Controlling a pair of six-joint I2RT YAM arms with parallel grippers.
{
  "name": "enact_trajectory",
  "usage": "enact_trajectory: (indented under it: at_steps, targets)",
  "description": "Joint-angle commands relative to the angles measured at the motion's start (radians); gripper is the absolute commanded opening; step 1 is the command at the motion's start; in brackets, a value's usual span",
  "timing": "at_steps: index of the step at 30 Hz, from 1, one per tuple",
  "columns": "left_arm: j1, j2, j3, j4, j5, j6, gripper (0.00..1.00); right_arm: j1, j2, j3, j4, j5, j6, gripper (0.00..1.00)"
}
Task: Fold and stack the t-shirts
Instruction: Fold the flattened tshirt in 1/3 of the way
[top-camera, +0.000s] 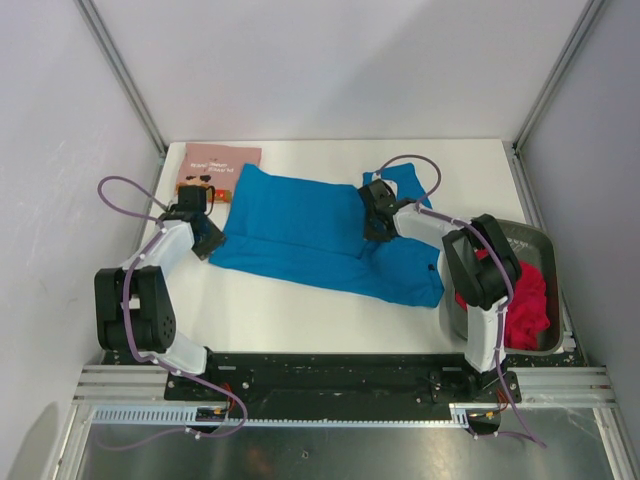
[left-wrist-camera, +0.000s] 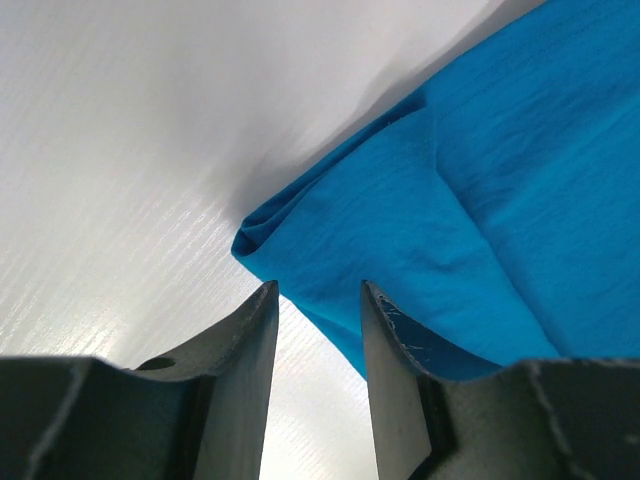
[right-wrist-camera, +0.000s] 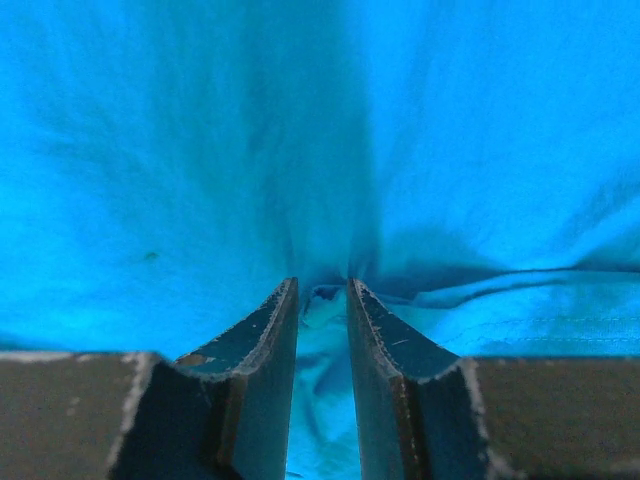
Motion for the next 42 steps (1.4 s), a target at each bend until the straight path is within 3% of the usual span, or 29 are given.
enact_trajectory:
  at_steps: [1,7,19,21,25,27,34,42]
  targets:
    - [0.008,-0.03,-0.002,0.008,0.005,0.005,0.43,0.003,0.013,0.043,0.01,0.009,0.018,0.29]
    - [0.008,-0.029,-0.004,0.009,0.003,0.004,0.43,0.025,0.006,0.05,0.022,0.009,0.014,0.03]
    - [0.008,-0.019,-0.006,0.01,0.006,0.003,0.43,0.061,0.03,0.099,0.016,0.033,-0.008,0.0]
    - [0.008,-0.013,-0.008,0.01,0.007,0.003,0.44,0.055,0.036,0.103,0.006,0.03,-0.008,0.07]
    - [0.012,-0.006,-0.013,0.01,0.0,0.005,0.44,0.036,0.007,0.104,-0.028,0.026,-0.007,0.3]
    - [0.026,-0.012,-0.02,0.01,-0.016,0.007,0.44,0.031,-0.03,0.104,-0.053,0.028,-0.01,0.35]
    - [0.065,-0.022,-0.028,0.017,-0.009,0.028,0.4,0.035,-0.213,0.013,-0.119,0.012,0.017,0.36]
    - [0.041,0.0,0.064,0.039,0.132,0.061,0.35,0.052,-0.356,-0.216,-0.046,-0.047,0.071,0.33]
